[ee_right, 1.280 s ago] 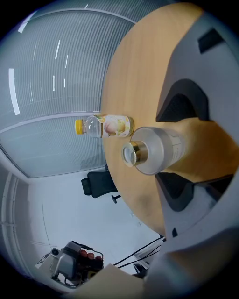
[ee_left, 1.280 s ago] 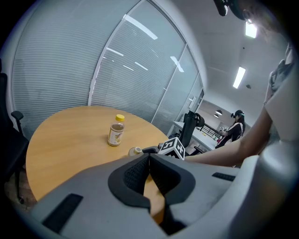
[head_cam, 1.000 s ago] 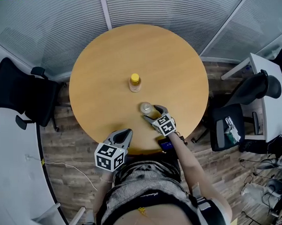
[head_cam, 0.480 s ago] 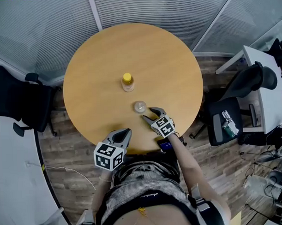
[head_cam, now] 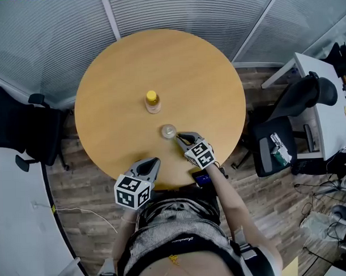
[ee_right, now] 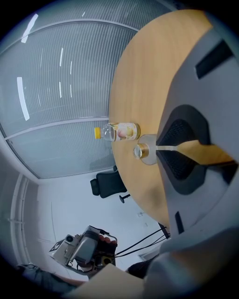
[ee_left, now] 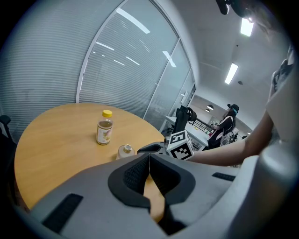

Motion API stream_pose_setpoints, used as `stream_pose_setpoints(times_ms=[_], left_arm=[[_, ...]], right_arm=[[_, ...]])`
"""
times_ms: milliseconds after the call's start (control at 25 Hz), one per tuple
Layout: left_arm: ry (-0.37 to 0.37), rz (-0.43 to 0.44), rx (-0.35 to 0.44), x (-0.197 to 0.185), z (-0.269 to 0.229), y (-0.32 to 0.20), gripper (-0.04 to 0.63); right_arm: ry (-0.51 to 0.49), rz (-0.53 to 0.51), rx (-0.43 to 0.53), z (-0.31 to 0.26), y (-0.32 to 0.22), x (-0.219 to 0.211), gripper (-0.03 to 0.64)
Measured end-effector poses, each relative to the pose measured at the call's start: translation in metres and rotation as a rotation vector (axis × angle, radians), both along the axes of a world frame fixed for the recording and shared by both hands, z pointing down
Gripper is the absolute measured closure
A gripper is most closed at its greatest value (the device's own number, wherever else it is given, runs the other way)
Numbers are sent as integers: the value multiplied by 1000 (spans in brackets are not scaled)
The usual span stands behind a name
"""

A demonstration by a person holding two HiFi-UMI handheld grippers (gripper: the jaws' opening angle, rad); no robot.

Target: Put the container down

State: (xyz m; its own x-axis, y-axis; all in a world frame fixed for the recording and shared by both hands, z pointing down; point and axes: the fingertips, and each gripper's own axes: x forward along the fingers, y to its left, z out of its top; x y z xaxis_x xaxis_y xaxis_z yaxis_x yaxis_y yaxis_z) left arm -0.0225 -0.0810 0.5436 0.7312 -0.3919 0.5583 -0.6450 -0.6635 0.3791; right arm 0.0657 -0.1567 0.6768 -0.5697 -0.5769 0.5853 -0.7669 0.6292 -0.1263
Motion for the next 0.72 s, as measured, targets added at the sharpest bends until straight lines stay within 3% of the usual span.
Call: stream_pose_setpoints(times_ms=[360, 720], left_arm=[[1, 3, 7, 3, -3, 0, 574], [5, -12, 14, 2, -5, -1, 574]], right_arm=[[-26, -73, 60, -39, 4, -15, 584], [-85, -62, 135, -92, 25, -20, 584]])
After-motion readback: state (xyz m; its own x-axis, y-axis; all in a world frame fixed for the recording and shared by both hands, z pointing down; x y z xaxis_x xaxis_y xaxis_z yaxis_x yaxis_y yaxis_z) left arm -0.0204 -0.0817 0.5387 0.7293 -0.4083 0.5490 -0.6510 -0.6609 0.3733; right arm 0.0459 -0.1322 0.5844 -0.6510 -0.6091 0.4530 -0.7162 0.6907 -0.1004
